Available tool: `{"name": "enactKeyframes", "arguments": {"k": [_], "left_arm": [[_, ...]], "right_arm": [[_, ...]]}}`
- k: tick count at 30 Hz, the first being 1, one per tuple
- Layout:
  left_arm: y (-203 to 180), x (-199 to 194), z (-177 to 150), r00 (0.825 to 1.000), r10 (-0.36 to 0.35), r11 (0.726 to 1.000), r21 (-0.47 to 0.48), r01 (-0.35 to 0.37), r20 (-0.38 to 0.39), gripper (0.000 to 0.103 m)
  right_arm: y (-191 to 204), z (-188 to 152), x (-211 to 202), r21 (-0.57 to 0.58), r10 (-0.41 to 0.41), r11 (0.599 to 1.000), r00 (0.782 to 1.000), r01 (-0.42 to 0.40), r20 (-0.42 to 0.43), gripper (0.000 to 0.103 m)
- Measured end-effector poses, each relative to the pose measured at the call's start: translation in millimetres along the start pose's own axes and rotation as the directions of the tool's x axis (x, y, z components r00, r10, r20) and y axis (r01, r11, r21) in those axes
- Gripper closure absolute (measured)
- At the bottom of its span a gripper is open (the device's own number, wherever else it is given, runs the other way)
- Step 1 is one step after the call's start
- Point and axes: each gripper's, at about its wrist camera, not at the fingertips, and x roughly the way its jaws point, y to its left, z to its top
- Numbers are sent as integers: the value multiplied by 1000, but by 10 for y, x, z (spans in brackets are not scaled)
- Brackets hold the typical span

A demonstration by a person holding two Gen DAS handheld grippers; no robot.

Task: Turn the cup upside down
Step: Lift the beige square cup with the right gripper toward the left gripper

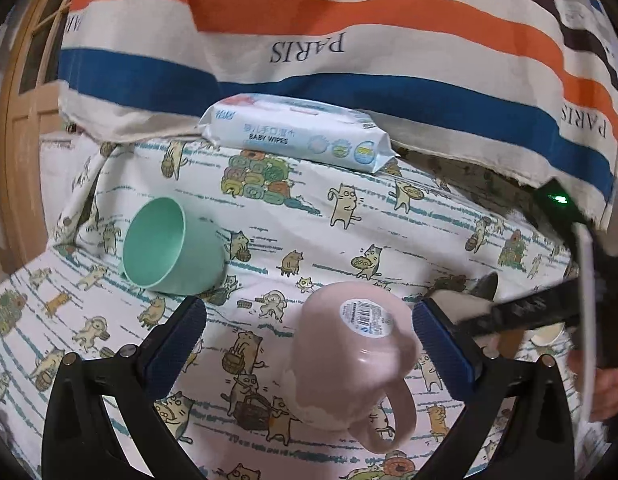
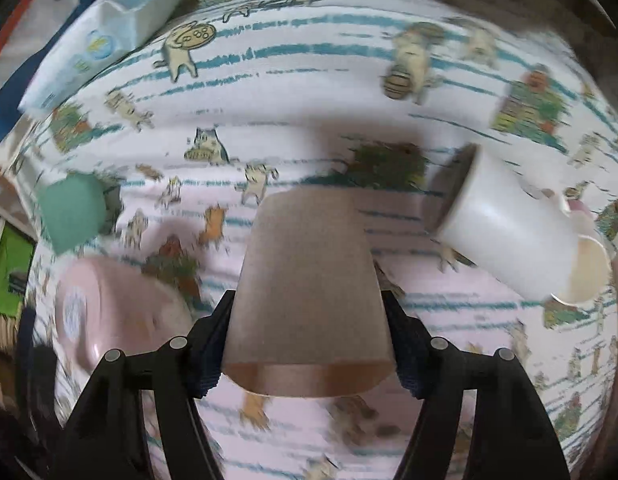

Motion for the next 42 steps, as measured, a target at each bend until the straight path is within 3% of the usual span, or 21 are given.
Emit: {"name": "enactKeyframes", "arguments": {"k": [8,10,17,25,30,34,36,37,40,42], "left_arm": [[-183,-97,-45,997,-79,994,77,78,9,0],[-248,-129,-61,997,-73,991,113,69,28,0],[-424,-219,-105,992,-120,973,206,108,48,0],[-420,-197,-94,989,-146,970,202,136,36,0],[-329,-138,-83,991,-133,979,159,129,17,0],[-328,-155,-75,990,-133,977,172,125,37,0],[-340,-167,-73,992,-114,977,186,102,58,0],[-336,-180,-74,991,-117,977,187,104,61,0],[-363,-251,-86,985,-155,970,200,136,81,0],[-431,-277,-97,983,-174,965,208,160,50,0]], "right_arm": [[-218,-363,-243,-20,21,1000,1000,-21,2,33],[-196,-434,-263,-31,32,999,999,-32,5,33],[-220,-549,-285,-3,123,992,992,-123,-2,33],[-315,-644,-223,31,192,981,981,-191,-3,32],[-349,-671,-339,36,249,968,968,-250,41,28],[-476,-700,-609,5,205,978,962,-209,178,28],[-592,-725,-755,-12,169,985,945,-172,279,27],[-670,-754,-840,-33,157,987,926,-155,343,26],[-863,-811,-956,-120,245,969,882,-215,402,21],[-1000,-879,-1014,-113,212,977,860,-180,464,21]]}}
